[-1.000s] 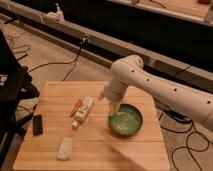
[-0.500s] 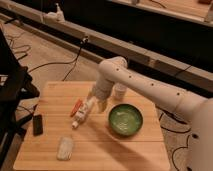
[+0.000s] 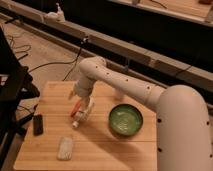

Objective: Place the bottle in the ceramic bowl

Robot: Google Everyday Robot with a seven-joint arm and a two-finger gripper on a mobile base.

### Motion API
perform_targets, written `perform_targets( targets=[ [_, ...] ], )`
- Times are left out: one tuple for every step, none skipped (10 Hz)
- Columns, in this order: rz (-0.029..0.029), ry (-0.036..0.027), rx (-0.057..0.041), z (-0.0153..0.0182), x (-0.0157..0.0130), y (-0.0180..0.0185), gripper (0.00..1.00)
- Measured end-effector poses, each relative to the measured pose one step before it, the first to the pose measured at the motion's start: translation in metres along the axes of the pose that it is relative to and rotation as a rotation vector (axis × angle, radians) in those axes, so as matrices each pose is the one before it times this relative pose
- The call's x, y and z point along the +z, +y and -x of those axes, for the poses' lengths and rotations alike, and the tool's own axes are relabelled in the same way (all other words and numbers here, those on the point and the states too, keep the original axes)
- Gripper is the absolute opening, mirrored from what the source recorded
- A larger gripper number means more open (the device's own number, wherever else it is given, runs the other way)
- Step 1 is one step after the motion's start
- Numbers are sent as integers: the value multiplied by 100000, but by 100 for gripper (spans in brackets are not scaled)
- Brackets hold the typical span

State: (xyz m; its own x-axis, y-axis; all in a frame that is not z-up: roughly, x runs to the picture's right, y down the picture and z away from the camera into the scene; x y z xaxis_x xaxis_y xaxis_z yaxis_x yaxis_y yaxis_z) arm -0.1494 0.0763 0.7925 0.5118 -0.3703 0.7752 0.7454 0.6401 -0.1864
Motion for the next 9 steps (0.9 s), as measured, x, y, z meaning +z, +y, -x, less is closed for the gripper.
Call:
perform_targets(
  targets=[
    [27,56,55,-36,-3,37,65],
    [-168,-13,4,21,-76,-59,65],
    [68,-223,89,-35,111,60,65],
    [-128,-2166,491,-264,657,396,65],
    [-902,-2617,453,-264,625,299,65],
    [-394,-2360,392,-358,752,420,65],
    [-1179,-2175,631,-377,453,309,65],
    [-1176,-1992,1153,-615,446,590,65],
    [-456,-1230,1138,-498,271,555,65]
  ],
)
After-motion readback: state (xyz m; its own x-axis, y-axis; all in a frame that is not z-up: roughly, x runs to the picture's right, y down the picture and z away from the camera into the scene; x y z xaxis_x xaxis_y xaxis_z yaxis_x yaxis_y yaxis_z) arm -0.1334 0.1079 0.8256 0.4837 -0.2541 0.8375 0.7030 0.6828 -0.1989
